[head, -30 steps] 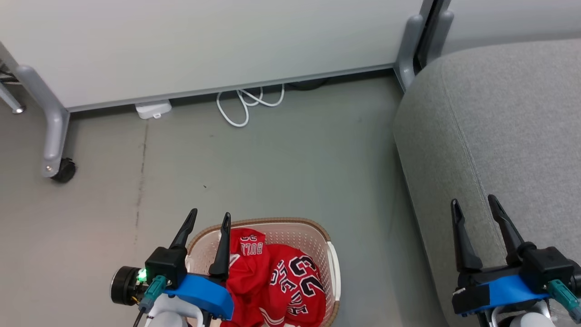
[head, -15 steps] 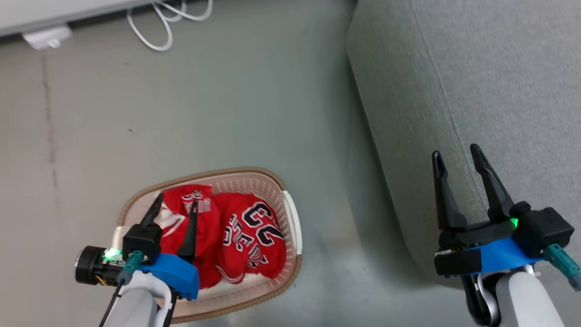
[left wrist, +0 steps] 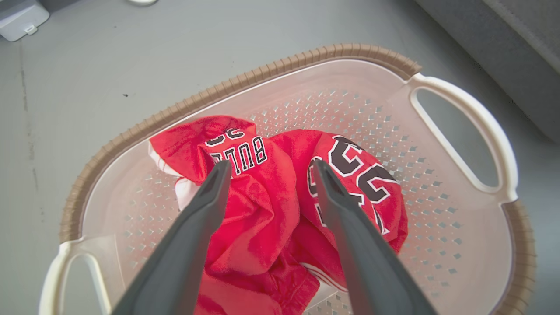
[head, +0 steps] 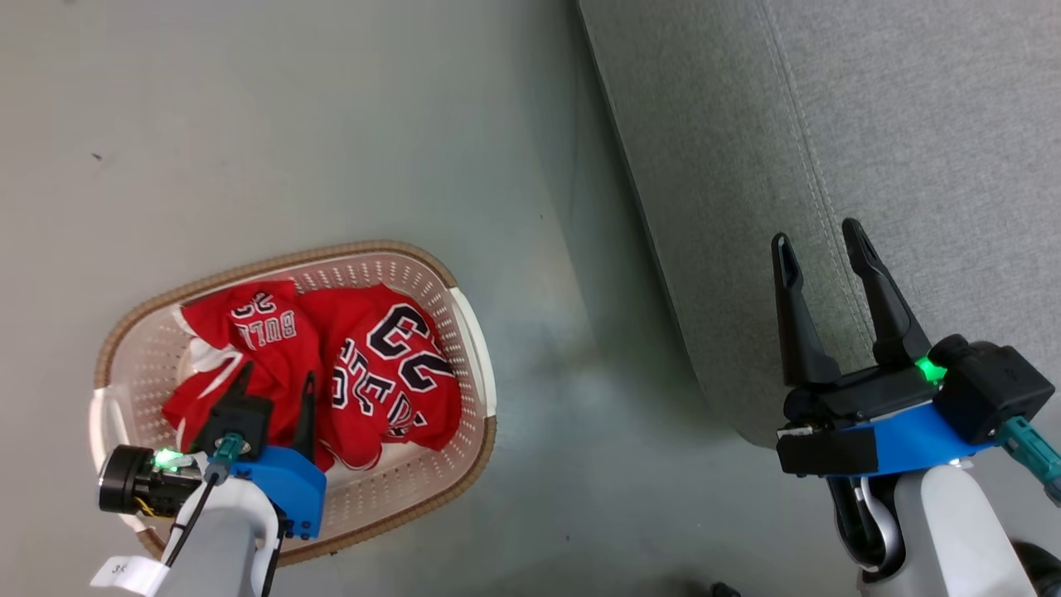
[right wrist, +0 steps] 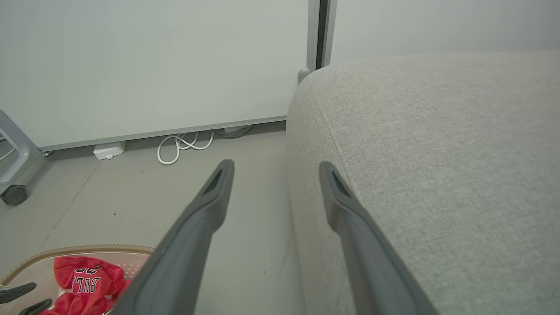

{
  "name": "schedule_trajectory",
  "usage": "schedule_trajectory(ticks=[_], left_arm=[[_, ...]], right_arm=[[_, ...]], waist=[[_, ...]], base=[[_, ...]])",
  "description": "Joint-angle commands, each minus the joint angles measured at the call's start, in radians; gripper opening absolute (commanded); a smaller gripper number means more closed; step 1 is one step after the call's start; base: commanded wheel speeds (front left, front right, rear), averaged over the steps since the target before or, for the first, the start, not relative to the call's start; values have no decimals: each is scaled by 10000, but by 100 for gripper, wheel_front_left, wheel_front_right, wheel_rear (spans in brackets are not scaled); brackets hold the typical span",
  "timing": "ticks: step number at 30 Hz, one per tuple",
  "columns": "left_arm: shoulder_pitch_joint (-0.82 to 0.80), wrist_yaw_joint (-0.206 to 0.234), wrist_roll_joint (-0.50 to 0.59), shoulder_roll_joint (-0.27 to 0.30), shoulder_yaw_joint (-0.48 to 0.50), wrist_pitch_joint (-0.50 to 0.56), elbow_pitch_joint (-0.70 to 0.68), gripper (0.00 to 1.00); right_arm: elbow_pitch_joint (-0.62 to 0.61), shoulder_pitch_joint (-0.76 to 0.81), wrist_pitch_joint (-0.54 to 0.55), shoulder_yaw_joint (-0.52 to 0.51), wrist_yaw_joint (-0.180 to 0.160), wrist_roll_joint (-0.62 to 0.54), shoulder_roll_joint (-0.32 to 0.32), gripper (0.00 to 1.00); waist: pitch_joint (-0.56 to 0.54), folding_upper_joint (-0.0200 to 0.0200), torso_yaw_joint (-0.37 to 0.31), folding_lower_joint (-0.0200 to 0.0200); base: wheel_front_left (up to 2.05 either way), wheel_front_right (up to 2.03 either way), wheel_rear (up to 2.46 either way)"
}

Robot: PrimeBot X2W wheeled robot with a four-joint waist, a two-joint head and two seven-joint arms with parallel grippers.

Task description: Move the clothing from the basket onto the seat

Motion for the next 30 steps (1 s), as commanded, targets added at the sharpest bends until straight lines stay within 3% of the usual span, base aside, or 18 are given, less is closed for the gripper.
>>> schedule_trajectory(ticks=[1, 30], left_arm=[[-272, 70, 63, 112, 13, -46, 133, 100], [-2241, 350, -16, 828, -197, -46, 2458, 100]], right_arm=[[-83, -188, -37, 32, 5, 95, -21, 100], [-373, -803, -37, 703, 5, 762, -21, 100]], waist=[[313, 0, -141, -2], [2219, 0, -557, -2]], base=[[0, 0, 0], [0, 0, 0]])
